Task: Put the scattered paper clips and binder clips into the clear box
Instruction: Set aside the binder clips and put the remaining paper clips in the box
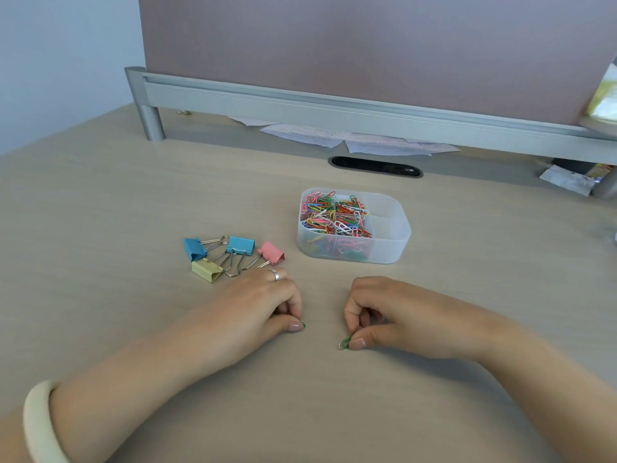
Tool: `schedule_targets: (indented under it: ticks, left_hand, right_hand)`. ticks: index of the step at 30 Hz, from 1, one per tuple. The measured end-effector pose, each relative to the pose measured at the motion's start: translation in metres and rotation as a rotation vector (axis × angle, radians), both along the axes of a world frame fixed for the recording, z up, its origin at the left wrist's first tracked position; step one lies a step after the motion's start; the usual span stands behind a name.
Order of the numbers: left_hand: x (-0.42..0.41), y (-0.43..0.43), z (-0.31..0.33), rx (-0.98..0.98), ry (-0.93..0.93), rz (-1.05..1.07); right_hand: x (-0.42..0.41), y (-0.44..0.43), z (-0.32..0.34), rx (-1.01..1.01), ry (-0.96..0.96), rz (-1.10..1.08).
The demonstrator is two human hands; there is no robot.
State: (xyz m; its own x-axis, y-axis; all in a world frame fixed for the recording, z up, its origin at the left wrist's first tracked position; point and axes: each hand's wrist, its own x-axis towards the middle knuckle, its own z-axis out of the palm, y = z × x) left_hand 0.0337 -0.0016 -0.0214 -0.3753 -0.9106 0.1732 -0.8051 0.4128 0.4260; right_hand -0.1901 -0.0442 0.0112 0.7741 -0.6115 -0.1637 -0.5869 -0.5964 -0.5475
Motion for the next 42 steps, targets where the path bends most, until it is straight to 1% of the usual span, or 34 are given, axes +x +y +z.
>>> schedule_targets:
  ticks: [8,11,15,16,18,21,24,27,29,31,34,36,39,42]
  left_hand:
    - [-0.001,-0.004,-0.001,-0.266,-0.257,-0.075]
    - [-0.002,-0.003,0.0,-0.292,-0.309,-0.064]
    - [-0.002,-0.002,0.001,-0.28,-0.247,-0.06]
    - [-0.002,-0.002,0.0,-0.278,-0.231,-0.051]
    - [-0.001,-0.002,0.0,-0.272,-0.2,-0.035]
    - [0.0,-0.001,-0.001,-0.274,-0.187,-0.036]
    - [0.001,-0.002,0.0,-0.283,-0.19,-0.042]
    - [0.001,-0.004,-0.001,-0.268,-0.174,-0.039]
    - [0.002,-0.004,-0.002,-0.255,-0.157,-0.039]
    - [0.002,-0.004,-0.002,-0.247,-0.133,-0.043]
    - [0.003,-0.003,-0.001,-0.228,-0.104,-0.055]
    - [0.003,-0.003,-0.001,-0.205,-0.088,-0.051]
    - [0.0,-0.01,0.006,-0.16,0.026,0.002]
    - [-0.015,-0.033,0.028,-0.203,0.198,0.078]
  right_hand:
    - [-0.002,0.002,0.001,-0.083,0.089,0.017]
    - [-0.004,-0.01,0.009,-0.132,0.023,-0.102]
    - [0.001,-0.05,0.026,-0.314,-0.248,-0.38]
    - [0.005,-0.059,0.027,-0.351,-0.271,-0.424]
    - [0.014,-0.073,0.021,-0.413,-0.234,-0.467]
    - [0.021,-0.081,0.01,-0.469,-0.146,-0.458]
    - [0.017,-0.08,0.01,-0.509,-0.179,-0.442]
    - [0.015,-0.077,0.007,-0.563,-0.222,-0.356]
    - [0.013,-0.074,0.002,-0.561,-0.193,-0.292]
    - [0.01,-0.073,-0.001,-0.552,-0.176,-0.288]
    - [0.002,-0.073,-0.004,-0.546,-0.228,-0.292]
    - [-0.002,-0.072,-0.007,-0.543,-0.312,-0.297]
    - [-0.011,-0.059,-0.012,-0.547,-0.424,-0.349]
    - [-0.016,-0.039,-0.022,-0.561,-0.404,-0.259]
